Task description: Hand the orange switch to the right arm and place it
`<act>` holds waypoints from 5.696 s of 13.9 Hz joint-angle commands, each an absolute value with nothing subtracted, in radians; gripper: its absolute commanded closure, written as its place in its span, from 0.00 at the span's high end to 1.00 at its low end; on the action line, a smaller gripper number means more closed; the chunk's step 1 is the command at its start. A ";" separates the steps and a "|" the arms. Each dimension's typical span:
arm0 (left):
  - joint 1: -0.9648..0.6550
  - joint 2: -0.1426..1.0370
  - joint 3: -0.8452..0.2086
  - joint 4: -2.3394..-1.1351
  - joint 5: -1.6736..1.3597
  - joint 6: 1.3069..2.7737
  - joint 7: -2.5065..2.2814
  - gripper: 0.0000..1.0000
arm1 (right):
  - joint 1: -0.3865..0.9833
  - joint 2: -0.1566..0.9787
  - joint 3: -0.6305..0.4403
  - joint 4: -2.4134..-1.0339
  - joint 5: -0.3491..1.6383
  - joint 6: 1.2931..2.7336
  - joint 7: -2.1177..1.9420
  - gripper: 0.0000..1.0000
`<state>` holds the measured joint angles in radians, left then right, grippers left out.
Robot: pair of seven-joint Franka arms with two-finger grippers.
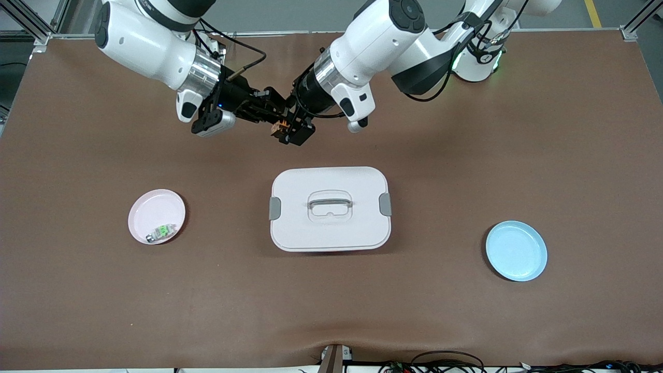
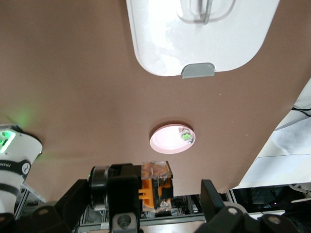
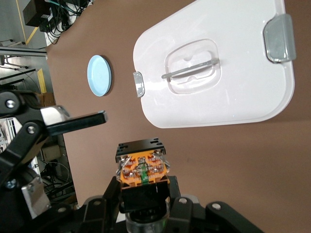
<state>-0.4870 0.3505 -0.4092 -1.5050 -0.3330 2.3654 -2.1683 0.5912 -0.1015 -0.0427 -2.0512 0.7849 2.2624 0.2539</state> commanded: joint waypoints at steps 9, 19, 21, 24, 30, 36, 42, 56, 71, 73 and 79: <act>-0.298 0.265 -0.405 -1.497 -0.264 2.050 -1.647 1.00 | 0.453 -0.074 -0.049 -2.059 0.357 2.020 -0.362 0.00; -0.016 0.219 -0.403 -1.494 -0.206 1.715 -0.992 1.00 | 0.261 -0.008 -0.049 -2.068 0.085 2.016 -0.860 0.00; 0.044 0.219 -0.403 -1.488 -0.151 1.706 -0.829 1.00 | 0.212 -0.008 -0.049 -2.077 0.034 2.049 -0.970 0.00; 0.121 0.222 -0.403 -1.474 -0.100 1.704 -0.617 1.00 | 0.138 -0.008 -0.049 -2.150 0.032 2.166 -1.130 0.00; 0.280 0.226 -0.403 -1.482 -0.029 1.666 -0.344 1.00 | -0.020 0.086 -0.051 -2.233 0.023 2.408 -1.383 0.00; 0.416 0.109 -0.411 -1.566 -0.032 1.626 -0.091 1.00 | -0.057 0.227 -0.049 -2.232 -0.043 2.592 -1.411 0.00; 0.416 -0.077 -0.413 -1.791 -0.044 1.770 -0.084 1.00 | -0.057 0.337 -0.049 -2.232 -0.043 2.743 -1.419 0.00; -0.048 -0.049 0.035 -1.758 -0.034 1.764 -0.083 1.00 | -0.075 0.388 -0.046 -2.350 -0.041 2.899 -1.420 0.00; -0.020 -0.043 0.015 -1.759 -0.032 1.764 -0.081 1.00 | -0.048 0.330 -0.037 -2.254 -0.028 2.647 -1.292 1.00; 0.004 -0.043 -0.011 -1.759 -0.032 1.764 -0.081 1.00 | -0.009 0.301 -0.040 -2.197 -0.028 2.495 -1.199 1.00; -0.002 -0.043 -0.021 -1.756 -0.032 1.761 -0.083 1.00 | 0.003 0.279 -0.041 -1.883 -0.029 1.940 -0.844 1.00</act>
